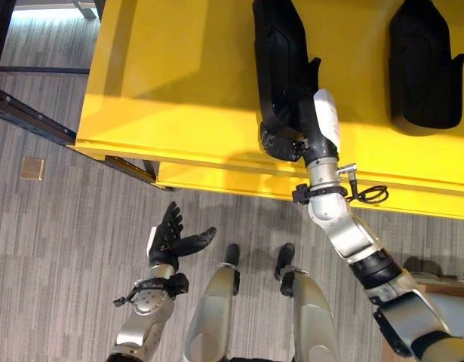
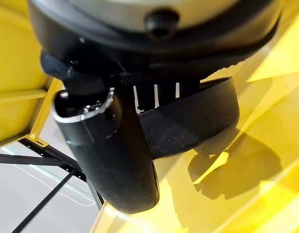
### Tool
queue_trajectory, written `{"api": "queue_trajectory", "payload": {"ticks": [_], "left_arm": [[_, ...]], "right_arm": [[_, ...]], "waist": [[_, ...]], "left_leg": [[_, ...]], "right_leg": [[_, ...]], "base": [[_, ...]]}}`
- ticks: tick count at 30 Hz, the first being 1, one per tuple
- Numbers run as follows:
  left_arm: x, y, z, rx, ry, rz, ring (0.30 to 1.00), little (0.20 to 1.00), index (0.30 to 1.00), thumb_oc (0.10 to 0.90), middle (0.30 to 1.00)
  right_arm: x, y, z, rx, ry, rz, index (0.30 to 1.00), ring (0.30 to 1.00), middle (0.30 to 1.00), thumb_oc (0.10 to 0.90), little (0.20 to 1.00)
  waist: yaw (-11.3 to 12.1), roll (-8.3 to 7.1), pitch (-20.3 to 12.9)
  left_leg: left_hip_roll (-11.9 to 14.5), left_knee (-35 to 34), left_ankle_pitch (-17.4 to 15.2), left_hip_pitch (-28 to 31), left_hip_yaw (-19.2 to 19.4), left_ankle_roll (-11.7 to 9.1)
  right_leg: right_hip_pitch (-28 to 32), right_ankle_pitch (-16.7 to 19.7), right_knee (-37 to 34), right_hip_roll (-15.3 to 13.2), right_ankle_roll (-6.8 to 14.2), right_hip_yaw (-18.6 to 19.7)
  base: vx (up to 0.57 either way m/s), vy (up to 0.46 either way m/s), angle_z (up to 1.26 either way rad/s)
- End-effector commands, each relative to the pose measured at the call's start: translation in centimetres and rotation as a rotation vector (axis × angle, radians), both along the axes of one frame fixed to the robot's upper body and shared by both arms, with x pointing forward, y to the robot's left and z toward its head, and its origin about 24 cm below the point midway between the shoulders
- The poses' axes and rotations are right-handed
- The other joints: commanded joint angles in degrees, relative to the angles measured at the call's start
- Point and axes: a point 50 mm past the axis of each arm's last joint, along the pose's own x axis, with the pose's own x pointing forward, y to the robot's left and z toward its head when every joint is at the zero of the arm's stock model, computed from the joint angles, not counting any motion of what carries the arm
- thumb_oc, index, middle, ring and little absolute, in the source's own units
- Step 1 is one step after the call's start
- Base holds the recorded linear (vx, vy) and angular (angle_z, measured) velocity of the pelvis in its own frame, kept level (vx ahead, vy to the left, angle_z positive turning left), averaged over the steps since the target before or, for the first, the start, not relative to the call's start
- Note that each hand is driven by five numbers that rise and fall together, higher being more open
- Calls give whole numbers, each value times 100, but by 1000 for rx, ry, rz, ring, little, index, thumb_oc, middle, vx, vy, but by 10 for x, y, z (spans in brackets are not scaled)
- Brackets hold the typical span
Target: Move parts from the plastic box to the shelf.
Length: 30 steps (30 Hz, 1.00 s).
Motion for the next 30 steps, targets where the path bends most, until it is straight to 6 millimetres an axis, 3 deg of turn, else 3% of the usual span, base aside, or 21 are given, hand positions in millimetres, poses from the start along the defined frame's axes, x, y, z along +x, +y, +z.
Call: {"api": "queue_trajectory", "payload": {"ticks": [1,30], "left_arm": [[-4,6,40,10,-197,-16,1000,1000,1000,900,1000],[0,2,43,3,-213,-16,1000,1000,1000,900,1000]], "right_arm": [[-10,20,62,85,-254,91,300,300,300,400,300],[-4,20,62,144,-247,45,300,300,300,400,300]], "waist": [[89,41,-154],[83,66,-69]], "left_leg": [[103,-75,38,8,-43,1],[55,71,-15,-97,-4,40]], "right_leg": [[449,-109,-69,-387,366,288],[346,-124,57,-416,377,338]], "base": [[0,0,0],[0,0,0]]}}
